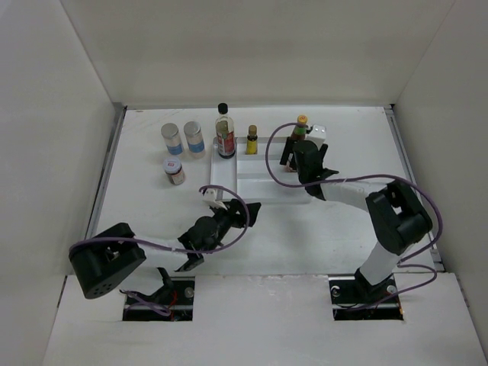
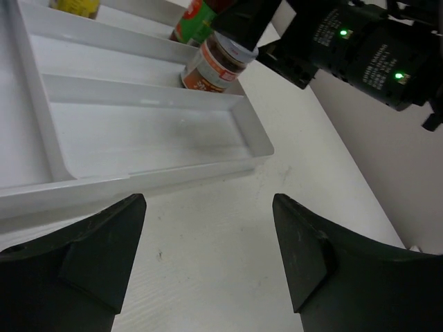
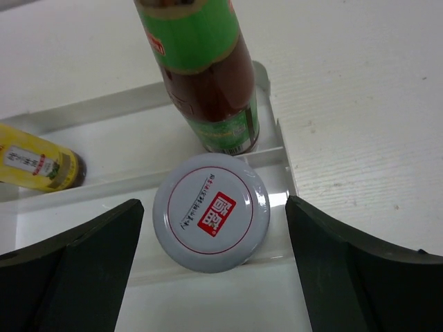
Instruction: Organize the condiment bottles
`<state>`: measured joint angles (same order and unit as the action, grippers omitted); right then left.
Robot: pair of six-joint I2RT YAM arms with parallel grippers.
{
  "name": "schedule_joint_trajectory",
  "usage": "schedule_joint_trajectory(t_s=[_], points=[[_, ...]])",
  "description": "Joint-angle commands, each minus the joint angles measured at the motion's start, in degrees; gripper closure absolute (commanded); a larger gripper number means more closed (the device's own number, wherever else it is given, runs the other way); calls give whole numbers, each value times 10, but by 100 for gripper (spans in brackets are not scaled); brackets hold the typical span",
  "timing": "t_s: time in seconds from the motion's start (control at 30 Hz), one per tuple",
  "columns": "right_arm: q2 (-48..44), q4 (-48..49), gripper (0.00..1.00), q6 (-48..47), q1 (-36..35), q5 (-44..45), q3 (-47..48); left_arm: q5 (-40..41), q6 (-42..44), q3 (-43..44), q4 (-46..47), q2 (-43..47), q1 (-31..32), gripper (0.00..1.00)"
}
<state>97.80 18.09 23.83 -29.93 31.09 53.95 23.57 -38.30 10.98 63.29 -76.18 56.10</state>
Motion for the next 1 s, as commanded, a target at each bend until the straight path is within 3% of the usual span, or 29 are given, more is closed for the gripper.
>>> schedule_joint_trajectory(t_s=[0.0,0.13,0.27,0.37,0.47,0.57,0.73,0.97], points=[[-80,33,7,-2,-2,6,14,55,21,-5,-9,47,-7,26],[-182,18,0,12,-2,12,-38,96,23,34,-148,126,-9,22],[-307,15,0,65,-10,28,-149,180,17,140,-416,200,-21,17],[-391,13,0,103,-30,27,-224,239,14,207,-580,219,-63,13],[-460,13,0,130,-52,24,-277,261,2,238,-672,223,-123,10],[-499,13,0,134,-68,13,-304,250,-10,259,-724,203,-189,8],[-499,35,0,136,-62,-21,-329,217,-7,285,-730,114,-286,8],[-490,60,0,139,-67,-25,-340,178,31,330,-654,-7,-352,8]])
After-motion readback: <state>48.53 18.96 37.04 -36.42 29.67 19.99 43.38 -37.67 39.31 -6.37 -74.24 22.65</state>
